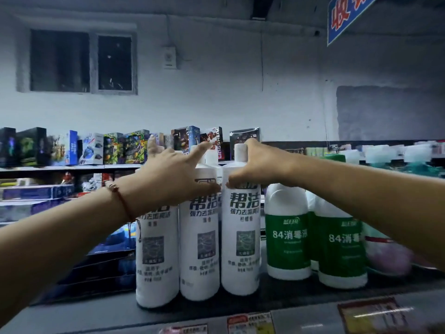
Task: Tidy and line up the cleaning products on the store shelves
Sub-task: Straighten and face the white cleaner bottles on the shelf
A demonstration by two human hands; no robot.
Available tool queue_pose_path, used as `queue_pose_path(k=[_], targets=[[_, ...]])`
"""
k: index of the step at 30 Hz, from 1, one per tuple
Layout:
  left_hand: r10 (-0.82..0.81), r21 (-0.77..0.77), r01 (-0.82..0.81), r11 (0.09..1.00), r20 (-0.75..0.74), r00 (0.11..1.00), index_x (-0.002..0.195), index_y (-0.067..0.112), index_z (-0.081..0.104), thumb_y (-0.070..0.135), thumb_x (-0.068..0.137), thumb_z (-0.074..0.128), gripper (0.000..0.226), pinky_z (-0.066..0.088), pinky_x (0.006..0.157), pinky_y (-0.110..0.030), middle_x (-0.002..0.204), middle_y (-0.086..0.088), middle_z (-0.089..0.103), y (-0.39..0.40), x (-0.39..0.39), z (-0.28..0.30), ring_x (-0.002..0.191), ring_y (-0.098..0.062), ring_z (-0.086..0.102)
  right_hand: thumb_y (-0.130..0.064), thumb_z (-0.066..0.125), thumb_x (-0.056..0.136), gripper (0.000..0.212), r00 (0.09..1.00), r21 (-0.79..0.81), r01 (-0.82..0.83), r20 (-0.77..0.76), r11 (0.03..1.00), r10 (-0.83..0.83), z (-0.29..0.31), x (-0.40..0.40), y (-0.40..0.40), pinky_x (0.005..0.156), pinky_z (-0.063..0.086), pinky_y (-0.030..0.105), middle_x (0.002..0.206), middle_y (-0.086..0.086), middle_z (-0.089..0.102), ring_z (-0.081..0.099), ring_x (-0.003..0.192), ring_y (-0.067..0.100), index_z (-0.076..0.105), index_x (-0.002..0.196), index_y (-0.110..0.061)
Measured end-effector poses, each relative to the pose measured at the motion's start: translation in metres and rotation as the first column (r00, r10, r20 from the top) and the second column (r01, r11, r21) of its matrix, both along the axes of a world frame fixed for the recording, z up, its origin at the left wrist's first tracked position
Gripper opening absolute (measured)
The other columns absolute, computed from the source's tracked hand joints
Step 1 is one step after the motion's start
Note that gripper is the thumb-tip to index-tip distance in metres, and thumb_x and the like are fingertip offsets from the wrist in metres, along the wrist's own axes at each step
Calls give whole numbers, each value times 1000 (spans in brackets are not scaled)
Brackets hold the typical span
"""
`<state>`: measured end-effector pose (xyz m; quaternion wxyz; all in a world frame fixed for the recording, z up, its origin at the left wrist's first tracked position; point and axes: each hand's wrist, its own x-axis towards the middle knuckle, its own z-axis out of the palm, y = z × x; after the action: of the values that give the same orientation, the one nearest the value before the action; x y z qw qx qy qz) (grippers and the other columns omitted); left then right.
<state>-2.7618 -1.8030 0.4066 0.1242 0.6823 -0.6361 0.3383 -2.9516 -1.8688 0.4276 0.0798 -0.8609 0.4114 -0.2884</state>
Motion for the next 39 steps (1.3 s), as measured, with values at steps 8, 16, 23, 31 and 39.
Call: queue_pose_path(k=[8,16,23,31,39], targets=[[-32,-20,29,999,-171,985,150,50,12,84,77,47,88,0,122,-51,108,14,72,11,-16,0,114,-18,62,-36,83,74,48,996,-100,8,-90,995,-17,4,-13,-6,57,56,31,102,9,69,71,85,24,55,101,-8],[-76,-24,72,997,-305,949,146,51,26,78,73,60,85,7,121,-53,78,29,57,12,-25,2,104,-12,62,-50,84,72,97,995,-42,-30,-99,999,26,2,-23,-18,57,55,31,117,9,59,64,94,22,31,141,-8],[-141,26,161,987,-349,926,145,51,28,82,62,59,94,32,112,-62,83,33,52,8,-31,6,71,6,53,-35,89,70,87,978,80,-138,-148,987,149,14,-33,-28,63,58,34,112,4,64,66,97,22,36,137,-17],[-111,34,118,992,-161,981,153,47,14,84,71,48,96,-16,120,-52,137,7,61,7,-32,6,134,-14,49,-37,87,73,109,976,-68,-165,-154,984,153,2,-40,-27,81,55,35,131,6,60,63,102,22,16,154,-18],[-59,-283,-1,959,-205,977,144,53,-32,86,69,41,110,-11,120,-54,159,5,-36,43,-24,-86,148,-23,-31,-68,62,81,121,975,-457,-195,-185,868,121,-43,-48,-15,125,16,42,166,9,7,14,151,29,-23,155,-25]])
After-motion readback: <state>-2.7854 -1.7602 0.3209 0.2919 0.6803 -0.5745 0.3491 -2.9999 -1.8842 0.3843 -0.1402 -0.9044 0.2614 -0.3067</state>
